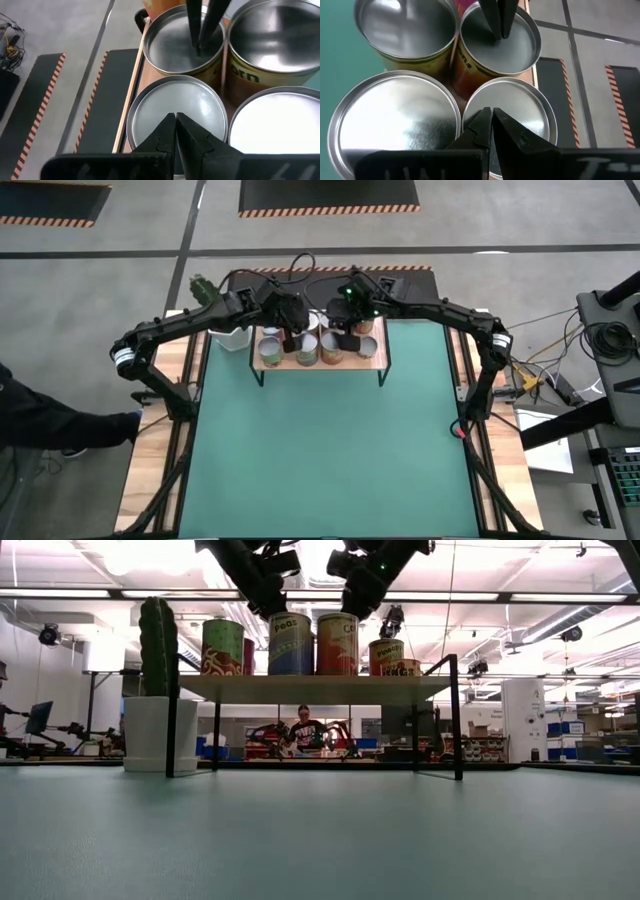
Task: Pick and place cans onto a shelf
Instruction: Adjust the canned goods on the shelf
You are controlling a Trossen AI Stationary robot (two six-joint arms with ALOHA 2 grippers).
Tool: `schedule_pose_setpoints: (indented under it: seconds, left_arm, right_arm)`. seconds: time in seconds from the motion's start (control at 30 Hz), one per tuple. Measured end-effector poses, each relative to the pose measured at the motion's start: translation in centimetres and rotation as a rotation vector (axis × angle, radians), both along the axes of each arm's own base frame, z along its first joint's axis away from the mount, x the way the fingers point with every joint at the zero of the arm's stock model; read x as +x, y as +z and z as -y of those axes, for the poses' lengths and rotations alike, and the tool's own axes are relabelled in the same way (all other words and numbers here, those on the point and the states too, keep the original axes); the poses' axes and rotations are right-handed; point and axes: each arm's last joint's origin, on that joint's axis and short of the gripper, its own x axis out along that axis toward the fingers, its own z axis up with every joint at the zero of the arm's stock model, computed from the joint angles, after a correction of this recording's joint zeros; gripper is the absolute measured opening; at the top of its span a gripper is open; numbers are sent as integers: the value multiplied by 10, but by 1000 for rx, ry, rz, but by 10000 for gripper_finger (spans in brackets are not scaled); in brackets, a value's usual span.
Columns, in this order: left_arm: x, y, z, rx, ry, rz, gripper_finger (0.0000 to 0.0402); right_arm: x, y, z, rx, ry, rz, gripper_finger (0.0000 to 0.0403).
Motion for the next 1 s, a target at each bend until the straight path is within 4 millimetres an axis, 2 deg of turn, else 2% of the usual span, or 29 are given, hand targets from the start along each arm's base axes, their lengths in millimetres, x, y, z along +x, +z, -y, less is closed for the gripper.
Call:
schedule_pose_setpoints:
  seconds: [0.57, 1.0]
  left_arm:
    - [-1, 4, 12, -20, -18, -1, 0]
    - [0, 6, 11, -1, -10, 28, 0]
  right_arm:
    - [2, 0, -6, -1, 16, -1, 9]
    - [3, 0, -8, 5, 17, -1, 9]
